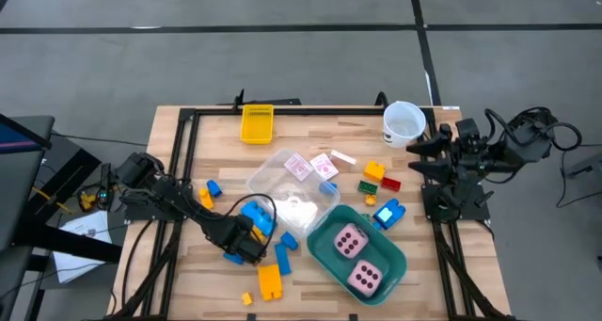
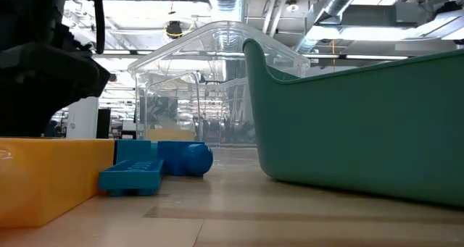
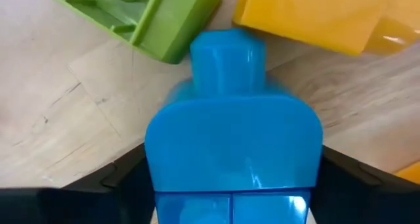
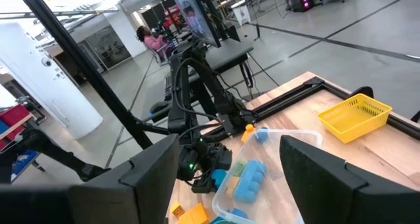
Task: Pick & Place Toys
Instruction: Put the blue game pieces into the transparent bin
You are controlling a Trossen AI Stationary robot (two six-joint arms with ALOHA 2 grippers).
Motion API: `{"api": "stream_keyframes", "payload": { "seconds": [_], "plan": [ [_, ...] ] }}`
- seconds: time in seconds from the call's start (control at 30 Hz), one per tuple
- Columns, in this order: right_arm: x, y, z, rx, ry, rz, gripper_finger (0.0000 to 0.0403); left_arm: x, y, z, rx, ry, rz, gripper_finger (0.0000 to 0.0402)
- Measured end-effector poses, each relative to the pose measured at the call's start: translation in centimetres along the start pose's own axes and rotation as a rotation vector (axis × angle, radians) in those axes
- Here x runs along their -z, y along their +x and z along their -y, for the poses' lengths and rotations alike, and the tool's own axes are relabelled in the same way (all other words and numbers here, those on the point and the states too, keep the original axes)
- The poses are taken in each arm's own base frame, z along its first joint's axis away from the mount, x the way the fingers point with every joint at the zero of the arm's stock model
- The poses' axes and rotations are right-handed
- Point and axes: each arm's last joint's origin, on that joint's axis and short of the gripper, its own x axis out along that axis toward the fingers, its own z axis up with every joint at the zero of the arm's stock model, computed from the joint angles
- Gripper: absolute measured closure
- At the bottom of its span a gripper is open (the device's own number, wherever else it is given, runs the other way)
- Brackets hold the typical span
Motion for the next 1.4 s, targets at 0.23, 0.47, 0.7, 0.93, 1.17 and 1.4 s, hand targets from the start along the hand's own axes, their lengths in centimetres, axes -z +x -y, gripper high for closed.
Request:
{"api": "stream_keyframes", "payload": {
  "seconds": [0.23,0.47,0.7,0.93,1.17,1.4],
  "plan": [
    [0.0,0.1,0.1,0.009,-0.002,0.005,0.0148,0.1,-0.1,0.1,0.014,0.071,-0.034,0.0118],
    [0.0,0.1,0.1,0.009,-0.002,0.005,0.0148,0.2,-2.5,-0.3,0.106,0.133,-0.034,0.0118],
    [0.0,0.1,0.1,0.009,-0.002,0.004,0.0148,0.9,-7.5,-1.9,0.305,0.257,0.004,0.0118],
    [0.0,0.1,0.1,0.009,-0.003,0.004,0.0148,1.9,-11.7,-3.9,0.499,0.363,0.086,0.0118],
    [0.0,0.1,0.0,0.010,-0.007,0.003,0.0148,1.4,-14.3,-4.2,0.692,0.295,0.299,0.0113],
    [0.0,0.1,0.0,0.010,-0.015,0.002,0.0148,-1.2,-16.0,-1.8,0.894,0.320,0.495,0.0111]
  ]
}}
